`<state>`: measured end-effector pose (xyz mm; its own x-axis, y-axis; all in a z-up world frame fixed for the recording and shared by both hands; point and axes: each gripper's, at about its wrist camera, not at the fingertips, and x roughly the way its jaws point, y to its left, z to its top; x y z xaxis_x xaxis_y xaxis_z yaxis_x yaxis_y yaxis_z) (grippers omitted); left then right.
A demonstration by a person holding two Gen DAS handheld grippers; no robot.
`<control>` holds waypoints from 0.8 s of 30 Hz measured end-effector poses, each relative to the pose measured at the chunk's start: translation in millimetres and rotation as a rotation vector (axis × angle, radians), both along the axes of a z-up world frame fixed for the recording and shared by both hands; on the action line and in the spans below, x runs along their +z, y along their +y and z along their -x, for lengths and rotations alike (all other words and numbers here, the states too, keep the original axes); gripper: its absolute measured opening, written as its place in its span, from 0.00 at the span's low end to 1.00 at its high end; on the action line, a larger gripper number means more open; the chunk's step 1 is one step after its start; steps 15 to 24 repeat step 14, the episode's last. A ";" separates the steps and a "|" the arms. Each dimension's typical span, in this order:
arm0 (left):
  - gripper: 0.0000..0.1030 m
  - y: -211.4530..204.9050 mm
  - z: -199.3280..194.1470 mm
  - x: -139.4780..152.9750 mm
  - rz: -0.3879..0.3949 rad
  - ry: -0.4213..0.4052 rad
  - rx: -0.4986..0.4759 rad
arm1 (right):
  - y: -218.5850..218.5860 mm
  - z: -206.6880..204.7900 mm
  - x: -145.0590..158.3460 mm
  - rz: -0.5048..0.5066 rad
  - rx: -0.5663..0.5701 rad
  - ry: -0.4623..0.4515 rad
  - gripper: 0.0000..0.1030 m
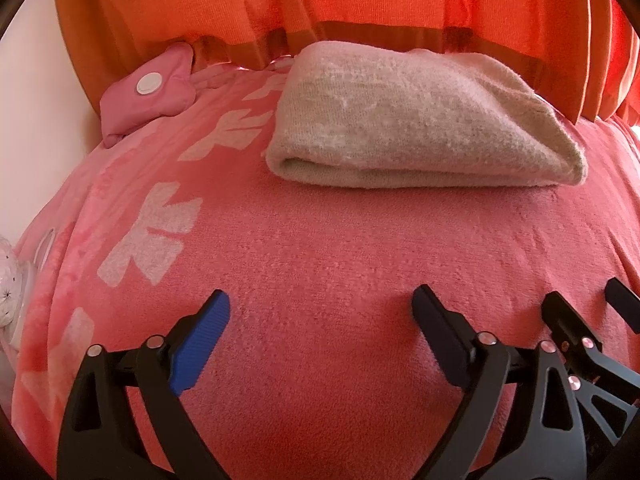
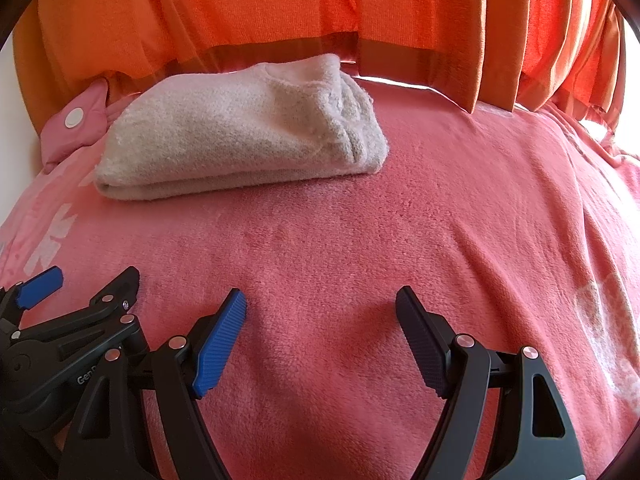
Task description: Fold small clothes
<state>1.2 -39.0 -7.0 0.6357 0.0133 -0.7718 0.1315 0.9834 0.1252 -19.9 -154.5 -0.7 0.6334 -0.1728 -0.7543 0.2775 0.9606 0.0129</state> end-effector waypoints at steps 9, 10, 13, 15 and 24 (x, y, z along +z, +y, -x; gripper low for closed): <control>0.91 1.4 -1.9 -0.7 -0.001 0.007 0.010 | -1.8 0.8 -0.2 0.005 -0.001 0.001 0.73; 0.91 1.3 -2.4 -0.9 -0.001 0.008 0.008 | -2.2 0.6 -0.2 0.005 0.000 0.002 0.73; 0.90 1.1 -2.6 -1.4 -0.001 0.008 0.005 | -2.5 1.2 -0.3 0.006 0.001 0.002 0.73; 0.90 0.7 -2.3 -1.4 0.000 0.009 0.005 | -2.8 1.3 -0.3 0.006 0.001 0.002 0.73; 0.90 0.7 -2.3 -1.4 0.000 0.009 0.005 | -2.8 1.3 -0.3 0.006 0.001 0.002 0.73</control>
